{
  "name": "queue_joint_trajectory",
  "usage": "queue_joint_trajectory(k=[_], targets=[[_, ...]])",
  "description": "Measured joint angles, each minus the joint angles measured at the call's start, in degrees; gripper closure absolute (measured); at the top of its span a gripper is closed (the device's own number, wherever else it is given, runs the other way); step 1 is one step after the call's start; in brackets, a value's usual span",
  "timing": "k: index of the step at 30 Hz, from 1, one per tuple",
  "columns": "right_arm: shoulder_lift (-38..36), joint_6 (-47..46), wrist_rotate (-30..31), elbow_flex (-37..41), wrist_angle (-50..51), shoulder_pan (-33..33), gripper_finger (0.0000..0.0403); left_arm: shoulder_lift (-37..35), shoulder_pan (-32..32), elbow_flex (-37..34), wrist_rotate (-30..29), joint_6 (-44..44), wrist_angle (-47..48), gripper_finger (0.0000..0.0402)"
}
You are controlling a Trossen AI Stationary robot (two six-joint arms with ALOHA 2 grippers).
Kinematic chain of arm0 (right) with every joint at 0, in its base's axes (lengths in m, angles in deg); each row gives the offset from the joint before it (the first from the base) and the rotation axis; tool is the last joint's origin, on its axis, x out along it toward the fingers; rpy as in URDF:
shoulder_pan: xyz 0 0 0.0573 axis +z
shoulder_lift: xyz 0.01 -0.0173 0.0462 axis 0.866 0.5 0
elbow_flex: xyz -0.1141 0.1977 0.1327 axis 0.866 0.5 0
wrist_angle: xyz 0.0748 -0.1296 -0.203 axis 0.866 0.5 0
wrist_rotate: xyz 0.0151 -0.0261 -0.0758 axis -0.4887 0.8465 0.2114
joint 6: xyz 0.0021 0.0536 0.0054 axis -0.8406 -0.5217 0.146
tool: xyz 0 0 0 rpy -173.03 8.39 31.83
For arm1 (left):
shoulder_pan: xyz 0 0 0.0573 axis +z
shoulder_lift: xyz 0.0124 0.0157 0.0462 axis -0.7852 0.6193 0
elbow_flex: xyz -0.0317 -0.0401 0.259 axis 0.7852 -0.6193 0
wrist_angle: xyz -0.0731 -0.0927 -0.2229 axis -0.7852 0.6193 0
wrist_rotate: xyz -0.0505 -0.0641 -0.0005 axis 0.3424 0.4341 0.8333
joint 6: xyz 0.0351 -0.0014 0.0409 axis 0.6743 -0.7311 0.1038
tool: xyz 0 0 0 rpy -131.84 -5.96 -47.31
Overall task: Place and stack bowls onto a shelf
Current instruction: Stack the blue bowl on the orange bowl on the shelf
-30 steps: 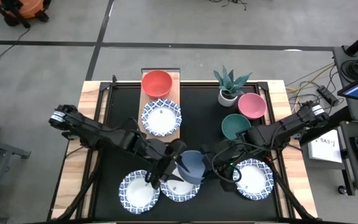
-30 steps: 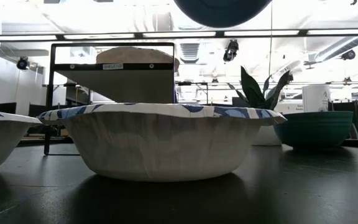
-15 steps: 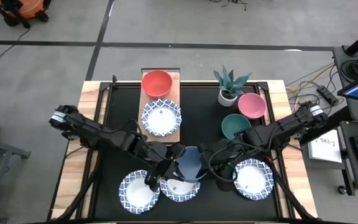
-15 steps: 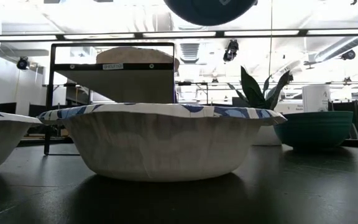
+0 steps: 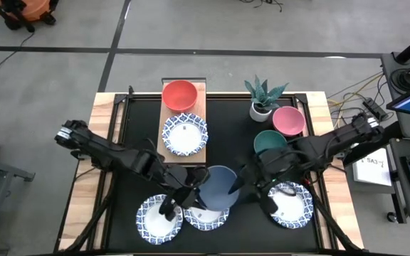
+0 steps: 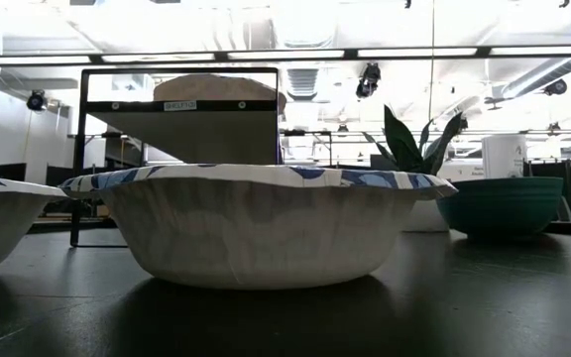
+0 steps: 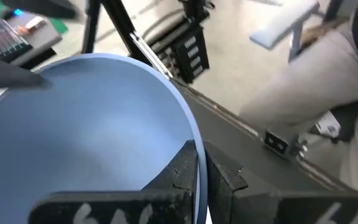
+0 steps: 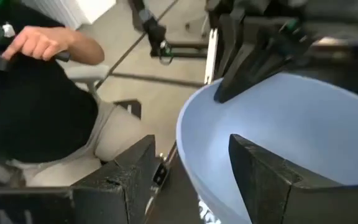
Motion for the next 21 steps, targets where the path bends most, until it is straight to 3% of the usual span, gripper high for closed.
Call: queue_joint_trajectory(k=[6,14,21], targets=[[-5.4,4.2,3.0,0.0,-0.4,0.0,0.0211,-0.1,-0.1,9.0,-1.5,2.9,14.7,0.0401],[-7.7,9.2,4.0,0.4,0.3,0.0,0.0211,-0.4,1.0,21.4,-12.0,6.1,35.4,0.0401],[-7.3,10.8,4.1,3.9,0.2,0.0,0.0211,-5.9,8.3,21.9,-15.4,6.0,42.9,0.0401]])
